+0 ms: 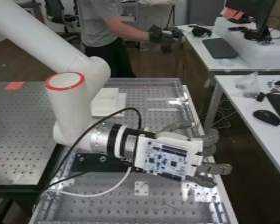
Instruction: Grab the chopstick and place it in the clear container
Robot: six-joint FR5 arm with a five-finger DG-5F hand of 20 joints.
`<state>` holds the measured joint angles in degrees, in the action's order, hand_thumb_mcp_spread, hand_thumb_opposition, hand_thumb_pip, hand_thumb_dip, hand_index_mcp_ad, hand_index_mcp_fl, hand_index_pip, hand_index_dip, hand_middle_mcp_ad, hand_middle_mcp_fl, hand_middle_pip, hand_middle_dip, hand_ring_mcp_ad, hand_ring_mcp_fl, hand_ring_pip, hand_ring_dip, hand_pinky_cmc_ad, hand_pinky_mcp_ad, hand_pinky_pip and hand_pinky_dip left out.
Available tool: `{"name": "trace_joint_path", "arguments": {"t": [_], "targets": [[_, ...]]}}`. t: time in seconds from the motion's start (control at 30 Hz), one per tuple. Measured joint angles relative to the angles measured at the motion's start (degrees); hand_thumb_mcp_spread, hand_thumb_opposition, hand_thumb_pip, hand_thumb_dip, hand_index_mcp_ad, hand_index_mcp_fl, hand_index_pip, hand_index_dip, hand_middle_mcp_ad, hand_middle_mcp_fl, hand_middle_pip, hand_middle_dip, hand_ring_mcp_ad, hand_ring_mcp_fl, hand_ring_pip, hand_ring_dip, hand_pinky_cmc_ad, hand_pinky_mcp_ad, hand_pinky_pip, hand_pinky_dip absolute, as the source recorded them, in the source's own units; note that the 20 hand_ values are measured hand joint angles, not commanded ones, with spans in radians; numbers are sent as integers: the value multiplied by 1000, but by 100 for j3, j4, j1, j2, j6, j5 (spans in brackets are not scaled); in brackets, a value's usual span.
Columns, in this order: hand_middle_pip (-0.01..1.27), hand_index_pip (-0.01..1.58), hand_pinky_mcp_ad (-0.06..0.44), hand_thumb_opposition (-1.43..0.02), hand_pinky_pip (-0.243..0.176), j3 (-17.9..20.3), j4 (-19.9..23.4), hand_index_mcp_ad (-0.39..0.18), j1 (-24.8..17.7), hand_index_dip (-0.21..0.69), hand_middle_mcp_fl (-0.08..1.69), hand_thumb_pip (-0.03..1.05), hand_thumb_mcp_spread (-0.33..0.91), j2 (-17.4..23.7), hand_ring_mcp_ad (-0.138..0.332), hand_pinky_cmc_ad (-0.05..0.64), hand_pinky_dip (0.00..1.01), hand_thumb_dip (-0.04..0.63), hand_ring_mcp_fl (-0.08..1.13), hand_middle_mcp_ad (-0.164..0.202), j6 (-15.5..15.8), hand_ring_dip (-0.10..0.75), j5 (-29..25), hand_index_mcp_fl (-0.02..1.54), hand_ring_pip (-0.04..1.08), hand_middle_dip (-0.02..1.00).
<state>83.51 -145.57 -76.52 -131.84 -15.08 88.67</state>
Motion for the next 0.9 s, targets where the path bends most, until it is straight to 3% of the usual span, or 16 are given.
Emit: {"name": "trace_joint_path", "arguments": {"t": [0.67, 0.73, 0.9], "targets": [[124, 642, 340, -850, -14, 26, 36, -171, 0, 346, 892, 370, 581, -18, 75, 412, 140, 325, 265, 63, -22, 255, 100, 654, 117, 815], [124, 642, 339, -850, -14, 27, 37, -169, 0, 346, 892, 370, 581, -18, 79, 412, 140, 325, 265, 44, -32, 255, 102, 667, 117, 815], [124, 649, 339, -850, -14, 26, 37, -171, 1, 346, 890, 393, 581, -18, 80, 412, 140, 325, 265, 42, -40, 253, 91, 689, 113, 819]]}}
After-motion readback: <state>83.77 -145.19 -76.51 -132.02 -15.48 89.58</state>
